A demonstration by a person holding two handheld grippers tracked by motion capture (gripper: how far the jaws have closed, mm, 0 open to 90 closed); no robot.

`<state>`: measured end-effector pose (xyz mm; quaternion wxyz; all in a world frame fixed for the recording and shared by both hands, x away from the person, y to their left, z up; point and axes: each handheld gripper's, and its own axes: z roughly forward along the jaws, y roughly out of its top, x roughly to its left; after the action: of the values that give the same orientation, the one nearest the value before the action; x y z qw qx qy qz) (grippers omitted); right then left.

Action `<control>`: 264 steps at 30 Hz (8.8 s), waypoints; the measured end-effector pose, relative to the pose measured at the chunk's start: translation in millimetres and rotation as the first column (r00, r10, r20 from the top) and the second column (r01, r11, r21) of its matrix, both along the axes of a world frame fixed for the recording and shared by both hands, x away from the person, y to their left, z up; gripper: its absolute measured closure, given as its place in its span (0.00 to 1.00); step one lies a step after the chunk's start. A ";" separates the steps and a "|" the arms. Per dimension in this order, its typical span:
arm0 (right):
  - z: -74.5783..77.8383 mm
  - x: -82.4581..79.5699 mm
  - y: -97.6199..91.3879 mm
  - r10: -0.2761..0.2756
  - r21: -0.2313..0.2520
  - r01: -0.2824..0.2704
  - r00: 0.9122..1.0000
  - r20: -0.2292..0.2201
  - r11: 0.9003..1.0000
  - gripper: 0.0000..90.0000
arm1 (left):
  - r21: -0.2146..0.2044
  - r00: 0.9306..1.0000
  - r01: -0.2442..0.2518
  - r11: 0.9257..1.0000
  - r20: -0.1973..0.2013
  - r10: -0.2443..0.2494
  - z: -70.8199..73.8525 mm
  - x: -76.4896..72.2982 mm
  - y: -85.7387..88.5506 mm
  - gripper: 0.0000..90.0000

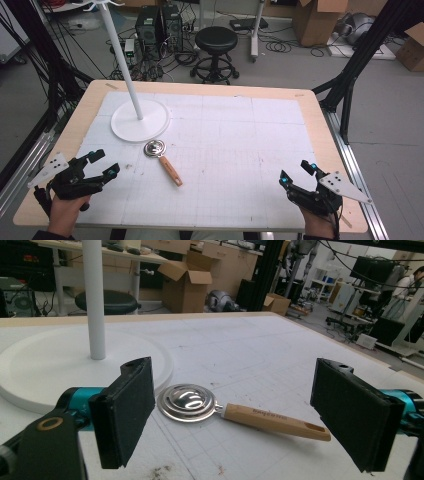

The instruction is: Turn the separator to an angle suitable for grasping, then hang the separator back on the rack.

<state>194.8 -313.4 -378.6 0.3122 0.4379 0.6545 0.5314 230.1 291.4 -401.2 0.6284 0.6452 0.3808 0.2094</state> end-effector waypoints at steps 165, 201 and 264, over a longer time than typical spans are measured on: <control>-4.3 21.4 6.6 0.004 -0.010 -0.005 0.997 -0.071 1.000 0.18 | 0.021 0.999 -0.011 1.000 -0.035 0.012 -3.4 9.7 5.9 0.23; -9.4 20.4 -1.1 -0.008 -0.025 0.006 0.996 -0.090 1.000 0.18 | 0.120 0.997 0.036 0.992 -0.076 -0.027 -0.5 28.3 -13.3 0.22; -11.0 19.9 -5.4 -0.004 0.010 0.005 0.994 -0.107 1.000 0.18 | 0.562 0.923 0.267 0.783 -0.382 -0.040 -32.9 90.2 -91.5 0.74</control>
<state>214.7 -318.9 -389.6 0.2755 0.4687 0.6666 0.5100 320.3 199.9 -434.1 0.3266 0.8674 0.3446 0.1491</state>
